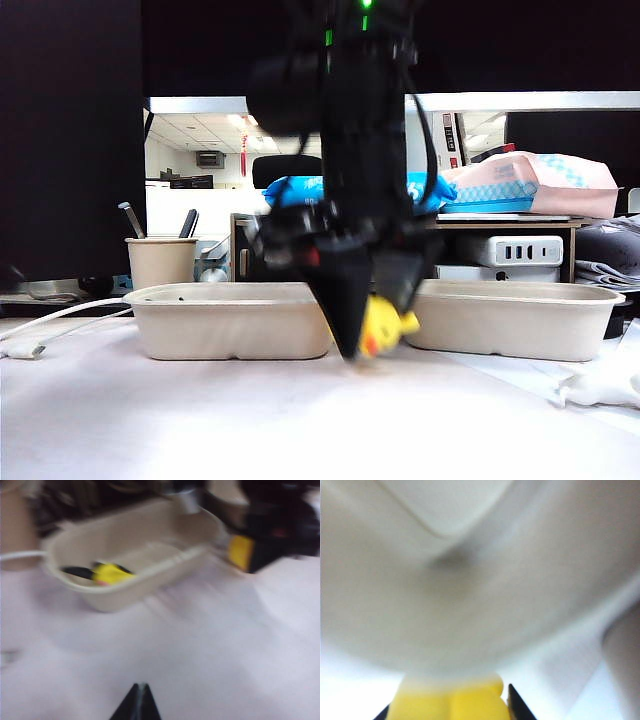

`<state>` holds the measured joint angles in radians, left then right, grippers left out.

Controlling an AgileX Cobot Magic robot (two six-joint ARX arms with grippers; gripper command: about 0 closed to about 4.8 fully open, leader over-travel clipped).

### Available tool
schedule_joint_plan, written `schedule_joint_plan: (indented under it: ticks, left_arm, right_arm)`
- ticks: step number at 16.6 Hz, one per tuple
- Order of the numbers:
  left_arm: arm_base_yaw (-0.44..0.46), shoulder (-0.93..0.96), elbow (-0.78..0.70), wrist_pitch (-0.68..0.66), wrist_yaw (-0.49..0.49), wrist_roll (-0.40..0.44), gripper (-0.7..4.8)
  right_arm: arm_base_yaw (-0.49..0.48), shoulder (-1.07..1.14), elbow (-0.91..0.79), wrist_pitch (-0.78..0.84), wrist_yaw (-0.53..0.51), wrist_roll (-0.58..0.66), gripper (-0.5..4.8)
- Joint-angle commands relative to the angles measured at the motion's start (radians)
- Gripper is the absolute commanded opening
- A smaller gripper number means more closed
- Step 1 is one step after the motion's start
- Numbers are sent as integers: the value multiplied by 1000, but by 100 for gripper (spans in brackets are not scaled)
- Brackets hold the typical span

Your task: Put the dolls with similar colors into the same paper box, while dolls with different colors go into separate paper boxes.

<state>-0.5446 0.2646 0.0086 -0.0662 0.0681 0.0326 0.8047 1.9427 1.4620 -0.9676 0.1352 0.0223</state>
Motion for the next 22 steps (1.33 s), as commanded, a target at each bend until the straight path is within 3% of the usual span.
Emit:
schedule_joint_plan:
  ticks: [1,5,11,15,18,22]
  left_arm:
    - [19,-46,1,11,0,1,-5]
    - [103,-97,1,10,-2,1,-5]
    - [215,-158,1,8,0,1,-5]
    - [215,-164,1,8,0,1,-5]
    - [215,-164,1,8,0,1,-5]
    - [191,-153,1,9,-4,1,-5]
  right_arm:
    - [10,-83,23,8,0,20,229]
    - [16,-101,122,123,-56,23,229]
    - [25,-50,128,286,-112,27,229]
    - [25,17,128,323,-112,31,243]
    - [25,24,130,343,-108,33,339]
    - [24,23,227,201,-37,33,337]
